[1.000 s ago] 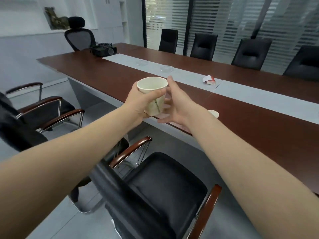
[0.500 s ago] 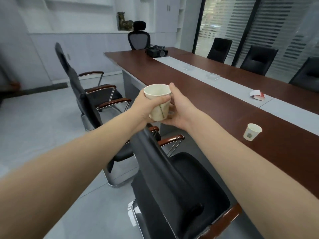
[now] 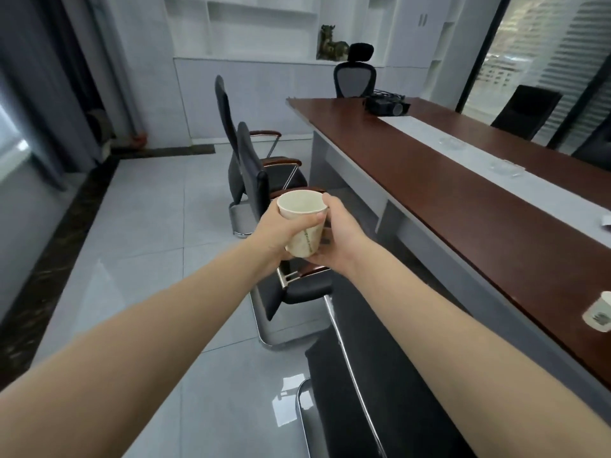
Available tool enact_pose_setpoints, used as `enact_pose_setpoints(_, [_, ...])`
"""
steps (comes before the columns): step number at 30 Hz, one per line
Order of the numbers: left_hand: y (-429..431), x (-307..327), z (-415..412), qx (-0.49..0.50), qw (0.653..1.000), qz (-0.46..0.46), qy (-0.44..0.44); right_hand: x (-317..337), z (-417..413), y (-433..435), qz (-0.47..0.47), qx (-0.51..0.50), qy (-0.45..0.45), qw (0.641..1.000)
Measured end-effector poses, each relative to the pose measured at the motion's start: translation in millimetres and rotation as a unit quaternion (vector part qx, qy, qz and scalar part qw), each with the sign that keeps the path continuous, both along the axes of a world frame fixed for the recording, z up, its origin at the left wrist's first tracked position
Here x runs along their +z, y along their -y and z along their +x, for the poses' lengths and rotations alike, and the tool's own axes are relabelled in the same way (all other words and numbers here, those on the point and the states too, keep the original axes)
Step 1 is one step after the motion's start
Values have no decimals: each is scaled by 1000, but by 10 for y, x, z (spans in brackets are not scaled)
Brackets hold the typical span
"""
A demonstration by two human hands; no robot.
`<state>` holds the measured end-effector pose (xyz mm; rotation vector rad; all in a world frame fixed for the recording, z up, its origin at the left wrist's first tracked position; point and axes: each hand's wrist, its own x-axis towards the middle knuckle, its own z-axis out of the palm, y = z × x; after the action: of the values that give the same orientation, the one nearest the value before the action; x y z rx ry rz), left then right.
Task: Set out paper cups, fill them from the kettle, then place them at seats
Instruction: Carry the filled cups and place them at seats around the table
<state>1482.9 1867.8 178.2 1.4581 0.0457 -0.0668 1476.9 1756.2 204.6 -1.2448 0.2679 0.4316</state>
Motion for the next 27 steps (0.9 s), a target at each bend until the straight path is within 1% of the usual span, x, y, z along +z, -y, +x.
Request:
enact_pose_setpoints(2, [-298, -99, 264, 1, 1000, 5, -2, -74, 238, -301, 3, 4, -4, 1000])
enact_pose_setpoints(4, [-405, -141, 401, -9, 1000, 6, -4, -125, 360, -387, 18, 2, 3, 1000])
enact_pose_setpoints(8, [-700, -200, 923, -52, 999, 9, -7, -114, 719, -676, 1, -21, 24, 1000])
enact_pose_setpoints(10, [-771, -201, 1150, -70, 997, 11, -14, -66, 860, -755, -2, -40, 18, 999])
enact_pose_setpoints(14, [-824, -139, 1648, -121, 992, 27, -6, -95, 1334, -839, -12, -111, -4, 994])
enact_pose_setpoints(18, [-673, -47, 2060, -166, 986, -6, -11, -43, 1744, -704, -49, -155, 1, 987])
enact_pose_setpoints(21, [-437, 33, 2394, -189, 982, -8, -8, 55, 2035, -490, -47, -179, 1, 983])
enact_pose_setpoints(23, [-206, 96, 2678, -203, 979, -13, -4, 131, 2294, -280, -41, -195, 6, 980])
enact_pose_setpoints(27, [280, 176, 3222, -236, 971, -37, 7, 222, 2796, 191, -76, -228, 25, 970])
